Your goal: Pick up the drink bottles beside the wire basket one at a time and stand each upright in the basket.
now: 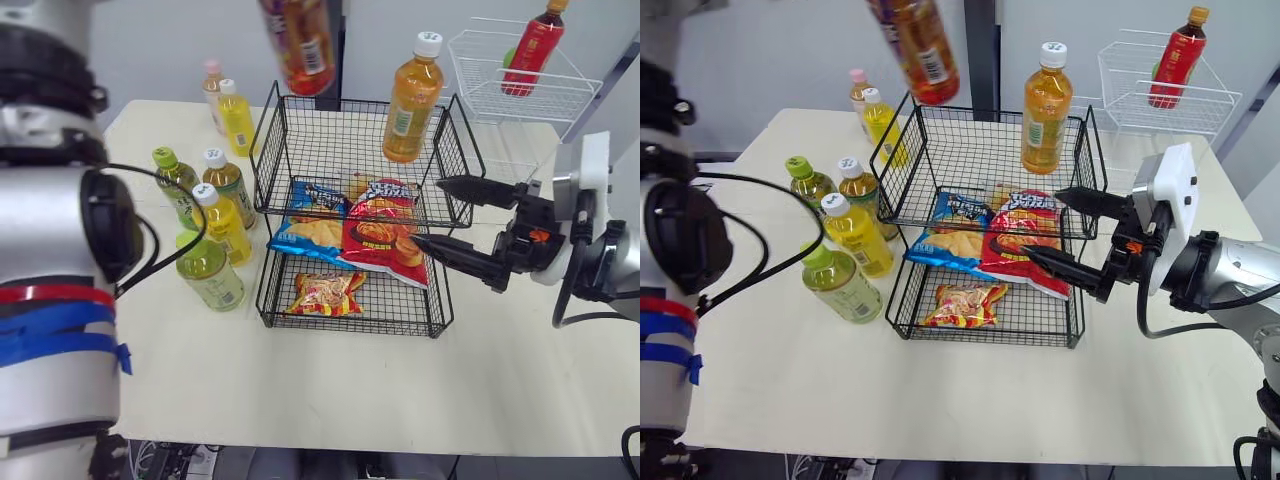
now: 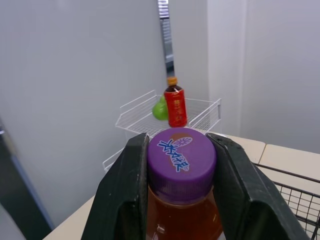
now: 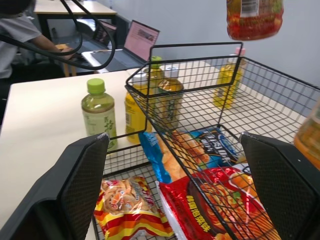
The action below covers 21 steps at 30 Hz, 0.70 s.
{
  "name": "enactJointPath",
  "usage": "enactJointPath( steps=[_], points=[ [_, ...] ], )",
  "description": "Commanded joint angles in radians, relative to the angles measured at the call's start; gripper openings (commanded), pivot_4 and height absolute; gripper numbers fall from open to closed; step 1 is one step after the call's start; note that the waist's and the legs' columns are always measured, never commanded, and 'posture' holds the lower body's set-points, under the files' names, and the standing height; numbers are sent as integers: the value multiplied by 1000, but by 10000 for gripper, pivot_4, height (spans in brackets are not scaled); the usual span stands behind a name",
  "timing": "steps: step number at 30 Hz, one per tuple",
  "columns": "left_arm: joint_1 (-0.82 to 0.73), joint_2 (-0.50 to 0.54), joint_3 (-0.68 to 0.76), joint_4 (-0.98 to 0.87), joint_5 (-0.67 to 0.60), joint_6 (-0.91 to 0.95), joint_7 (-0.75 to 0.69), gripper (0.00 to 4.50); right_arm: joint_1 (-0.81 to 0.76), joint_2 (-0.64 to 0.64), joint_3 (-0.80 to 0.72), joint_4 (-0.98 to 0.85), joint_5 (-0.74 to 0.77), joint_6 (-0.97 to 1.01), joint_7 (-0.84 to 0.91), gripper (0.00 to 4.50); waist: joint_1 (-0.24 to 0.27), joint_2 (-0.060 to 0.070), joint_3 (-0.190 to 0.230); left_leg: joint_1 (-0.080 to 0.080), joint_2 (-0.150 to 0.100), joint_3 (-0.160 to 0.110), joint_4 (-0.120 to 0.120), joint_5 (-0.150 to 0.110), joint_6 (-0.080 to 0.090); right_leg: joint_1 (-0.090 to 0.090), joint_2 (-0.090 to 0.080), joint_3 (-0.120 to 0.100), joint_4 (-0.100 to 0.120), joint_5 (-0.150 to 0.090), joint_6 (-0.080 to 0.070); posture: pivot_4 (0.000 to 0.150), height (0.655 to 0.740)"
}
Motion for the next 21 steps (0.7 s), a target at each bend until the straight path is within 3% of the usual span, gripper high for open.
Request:
enactJointPath(
  steps=[1,10,20,21],
  points=[
    [-27,-64,14,86,46,-126,30,13512,16,-10,-57,-51,40,-11,-67,45000,1,1,0,0,0,0,0,0,0,0,0,0,1,0,0,1500,7400],
    [13,-206,62,225,100,-248,115,13512,86,-14,-117,-108,81,-37,-202,45000,1,1,1,-2,0,1,1,0,0,-2,0,1,1,0,0,1500,7400],
    [20,-244,89,257,150,-291,157,13512,119,-13,-131,-139,65,-95,-290,45000,2,1,1,-3,0,0,2,0,0,-2,0,0,2,0,0,1500,7400],
    [18,-244,92,258,151,-289,151,17012,116,-14,-128,-138,62,-98,-296,45000,2,1,1,-3,0,0,2,0,0,-2,0,0,2,0,0,1500,7400]
  ],
)
